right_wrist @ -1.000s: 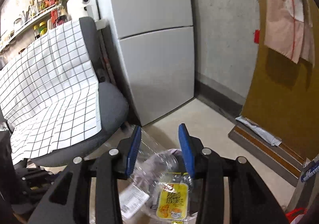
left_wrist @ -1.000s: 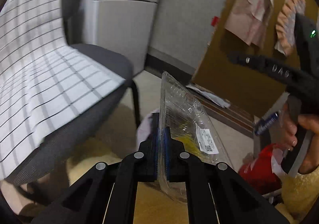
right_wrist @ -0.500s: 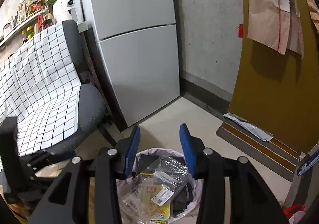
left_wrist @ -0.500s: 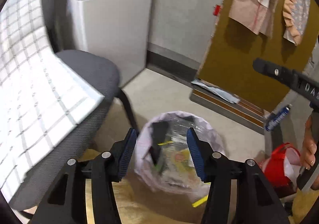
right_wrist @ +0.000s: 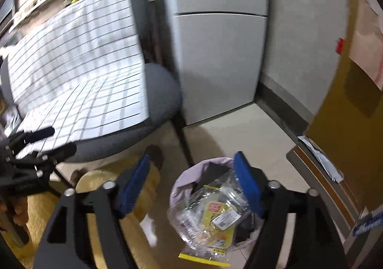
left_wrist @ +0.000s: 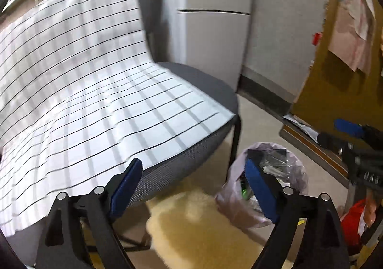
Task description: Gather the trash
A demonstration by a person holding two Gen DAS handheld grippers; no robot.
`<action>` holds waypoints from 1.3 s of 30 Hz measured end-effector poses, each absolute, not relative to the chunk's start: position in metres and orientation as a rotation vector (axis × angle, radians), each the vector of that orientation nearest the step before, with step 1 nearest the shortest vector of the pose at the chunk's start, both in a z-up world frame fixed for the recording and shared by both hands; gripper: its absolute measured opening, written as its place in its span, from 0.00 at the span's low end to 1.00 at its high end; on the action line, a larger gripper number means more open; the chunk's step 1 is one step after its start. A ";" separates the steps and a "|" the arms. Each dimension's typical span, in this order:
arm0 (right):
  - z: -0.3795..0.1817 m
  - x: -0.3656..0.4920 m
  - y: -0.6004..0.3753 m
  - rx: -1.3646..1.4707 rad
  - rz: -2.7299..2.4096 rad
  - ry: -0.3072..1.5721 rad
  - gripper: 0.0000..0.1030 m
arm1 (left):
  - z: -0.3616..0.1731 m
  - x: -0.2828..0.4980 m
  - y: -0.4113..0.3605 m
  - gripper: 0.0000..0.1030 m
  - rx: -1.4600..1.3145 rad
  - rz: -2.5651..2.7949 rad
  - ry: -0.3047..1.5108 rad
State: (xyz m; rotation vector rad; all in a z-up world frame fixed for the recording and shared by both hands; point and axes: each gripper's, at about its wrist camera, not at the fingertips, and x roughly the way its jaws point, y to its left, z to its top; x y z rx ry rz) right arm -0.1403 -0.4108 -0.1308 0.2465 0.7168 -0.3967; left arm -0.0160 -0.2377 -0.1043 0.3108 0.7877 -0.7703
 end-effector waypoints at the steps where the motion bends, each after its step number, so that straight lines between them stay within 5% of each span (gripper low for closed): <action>1: -0.129 -0.138 -0.407 0.238 -0.386 0.728 0.78 | -0.101 -0.015 -0.232 0.86 0.311 -0.756 0.801; 7: -0.096 -0.137 -0.383 0.203 -0.338 0.744 0.94 | -0.072 -0.015 -0.207 0.89 0.294 -0.703 0.839; 22: -0.016 -0.164 -0.370 0.126 -0.290 0.639 0.94 | 0.002 -0.028 -0.175 0.91 0.272 -0.607 0.773; 39: -0.014 -0.169 -0.367 0.129 -0.291 0.618 0.94 | 0.005 -0.027 -0.169 0.91 0.243 -0.602 0.768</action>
